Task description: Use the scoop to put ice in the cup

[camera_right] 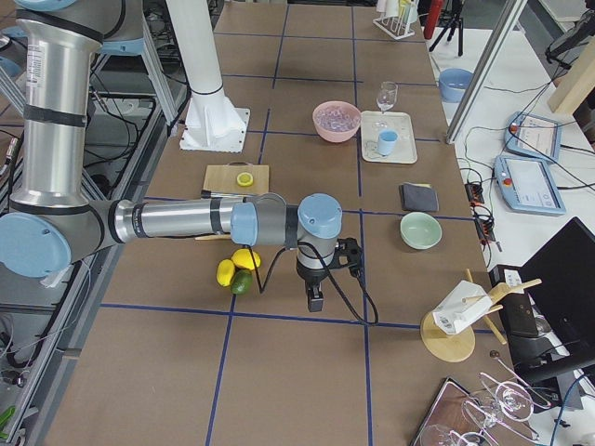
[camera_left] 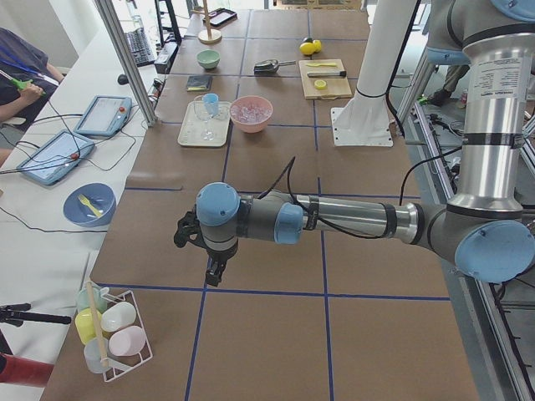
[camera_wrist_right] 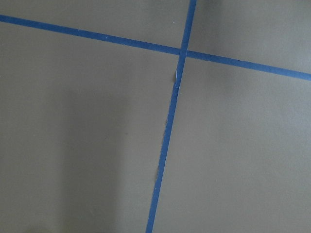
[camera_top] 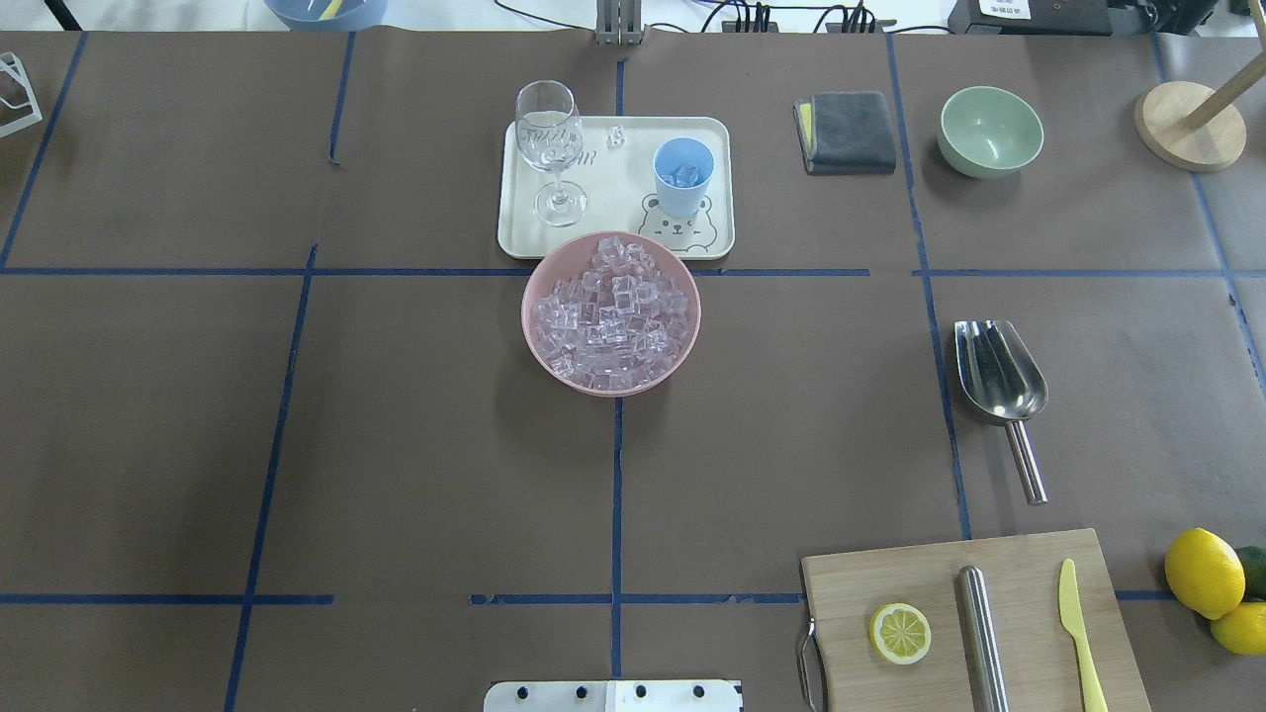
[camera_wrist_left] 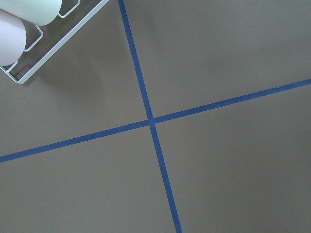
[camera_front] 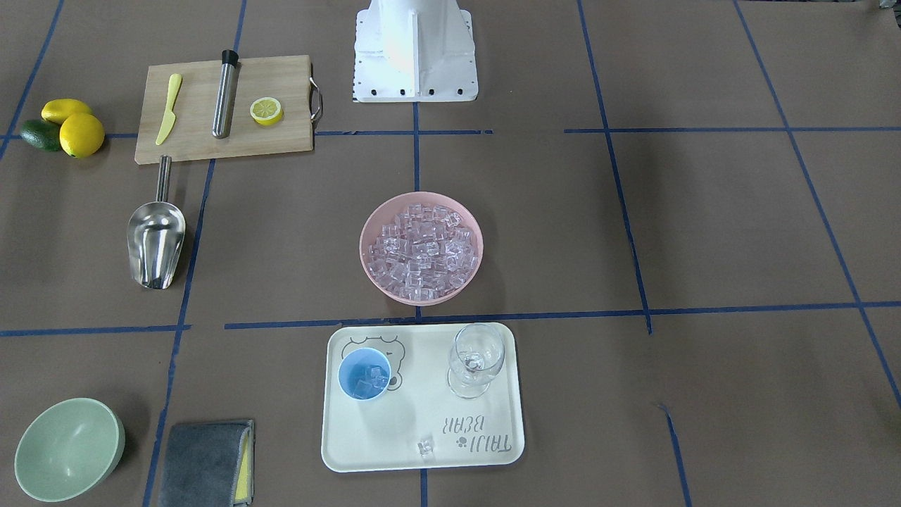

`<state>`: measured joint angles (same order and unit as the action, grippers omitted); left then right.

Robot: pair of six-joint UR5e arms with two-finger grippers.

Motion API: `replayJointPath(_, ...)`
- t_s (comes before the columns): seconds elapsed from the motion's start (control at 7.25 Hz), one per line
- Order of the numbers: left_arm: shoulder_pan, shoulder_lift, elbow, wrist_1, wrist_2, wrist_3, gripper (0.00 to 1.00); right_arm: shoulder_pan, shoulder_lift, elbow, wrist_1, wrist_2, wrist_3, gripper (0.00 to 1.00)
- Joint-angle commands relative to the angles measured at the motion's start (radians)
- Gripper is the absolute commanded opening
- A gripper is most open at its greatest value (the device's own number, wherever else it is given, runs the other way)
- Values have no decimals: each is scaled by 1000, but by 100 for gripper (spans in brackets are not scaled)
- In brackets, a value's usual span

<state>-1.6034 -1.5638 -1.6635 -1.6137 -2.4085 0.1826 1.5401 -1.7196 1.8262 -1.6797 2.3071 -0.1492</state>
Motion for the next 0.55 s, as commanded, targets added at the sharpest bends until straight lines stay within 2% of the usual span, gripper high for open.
replayJointPath(0.0,0,2,1,0,0,0,100,0,0,-1,0,0,-1,100)
replayJointPath(0.41,0,7,4,0,-3,0,100,0,0,-1,0,3,3,100)
